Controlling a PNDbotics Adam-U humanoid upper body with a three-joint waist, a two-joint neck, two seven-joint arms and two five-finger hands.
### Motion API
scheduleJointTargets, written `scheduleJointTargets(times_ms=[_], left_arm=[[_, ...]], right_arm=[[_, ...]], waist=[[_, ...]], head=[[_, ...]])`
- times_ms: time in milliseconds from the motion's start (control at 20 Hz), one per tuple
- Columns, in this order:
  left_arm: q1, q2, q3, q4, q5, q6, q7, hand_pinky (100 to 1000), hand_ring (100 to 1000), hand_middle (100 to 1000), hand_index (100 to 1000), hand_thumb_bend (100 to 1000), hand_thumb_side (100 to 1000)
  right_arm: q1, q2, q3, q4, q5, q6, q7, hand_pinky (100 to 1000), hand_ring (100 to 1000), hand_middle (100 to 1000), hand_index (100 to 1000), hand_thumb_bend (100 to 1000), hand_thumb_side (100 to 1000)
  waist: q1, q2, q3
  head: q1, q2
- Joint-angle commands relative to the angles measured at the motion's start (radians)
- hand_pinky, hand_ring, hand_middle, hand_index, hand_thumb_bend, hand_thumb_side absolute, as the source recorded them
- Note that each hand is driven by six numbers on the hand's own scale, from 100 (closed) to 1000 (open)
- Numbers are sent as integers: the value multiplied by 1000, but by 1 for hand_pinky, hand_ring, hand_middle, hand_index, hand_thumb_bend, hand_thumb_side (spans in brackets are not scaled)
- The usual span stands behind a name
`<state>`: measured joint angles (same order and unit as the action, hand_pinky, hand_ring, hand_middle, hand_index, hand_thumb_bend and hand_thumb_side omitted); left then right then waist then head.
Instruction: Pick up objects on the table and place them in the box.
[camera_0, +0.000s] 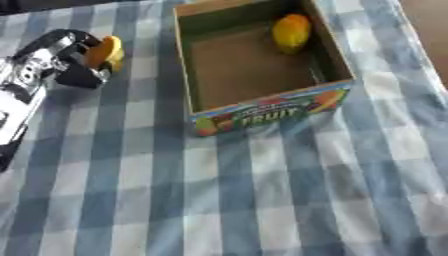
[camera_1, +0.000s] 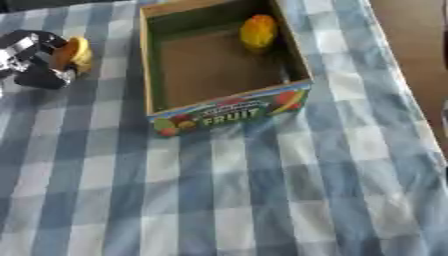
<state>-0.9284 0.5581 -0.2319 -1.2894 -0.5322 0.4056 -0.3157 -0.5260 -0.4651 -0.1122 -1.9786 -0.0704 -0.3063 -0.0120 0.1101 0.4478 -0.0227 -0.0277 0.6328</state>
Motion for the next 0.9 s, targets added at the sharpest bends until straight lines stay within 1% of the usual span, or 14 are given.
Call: scheduleJointTargets(times_ms=[50,150,300,550,700,800,900], left_arm=[[-20,51,-9,-72,-65,6,9,761,821,740,591,100,107],[-22,57,-21,-116,-120,0,4,756,803,724,560,100,100],[-24,64,-37,-185,-195,-16,-15,756,787,703,545,100,100],[-40,51,-56,-318,-244,-44,-61,754,780,697,544,100,100],[-70,15,-72,-390,-266,-57,-81,754,776,693,543,100,100],[-95,-18,-87,-416,-290,-67,-95,754,774,692,543,100,100],[-122,-71,-100,-424,-313,-76,-105,751,775,692,543,100,100]], right_arm=[[-4,-27,-2,-21,-6,4,-1,838,948,723,805,100,598],[0,-28,-3,-21,-6,4,-1,838,948,723,806,100,598],[3,-30,-3,-21,-7,4,-2,838,947,723,806,100,596],[8,-33,-12,-21,-4,0,-12,838,945,723,806,100,585],[9,-32,-23,-21,0,-4,-28,839,943,724,807,100,575],[9,-32,-29,-21,2,-10,-42,839,941,724,807,100,566],[8,-31,-35,-21,4,-16,-57,840,940,722,808,100,559]], waist=[[-2,-35,7],[-2,-40,12],[-2,-45,18],[-3,-52,25],[-5,-55,26],[-7,-56,25],[-9,-58,23]], head=[[-3,9],[-8,14],[-12,21],[-17,27],[-17,30],[-13,32],[-8,32]])
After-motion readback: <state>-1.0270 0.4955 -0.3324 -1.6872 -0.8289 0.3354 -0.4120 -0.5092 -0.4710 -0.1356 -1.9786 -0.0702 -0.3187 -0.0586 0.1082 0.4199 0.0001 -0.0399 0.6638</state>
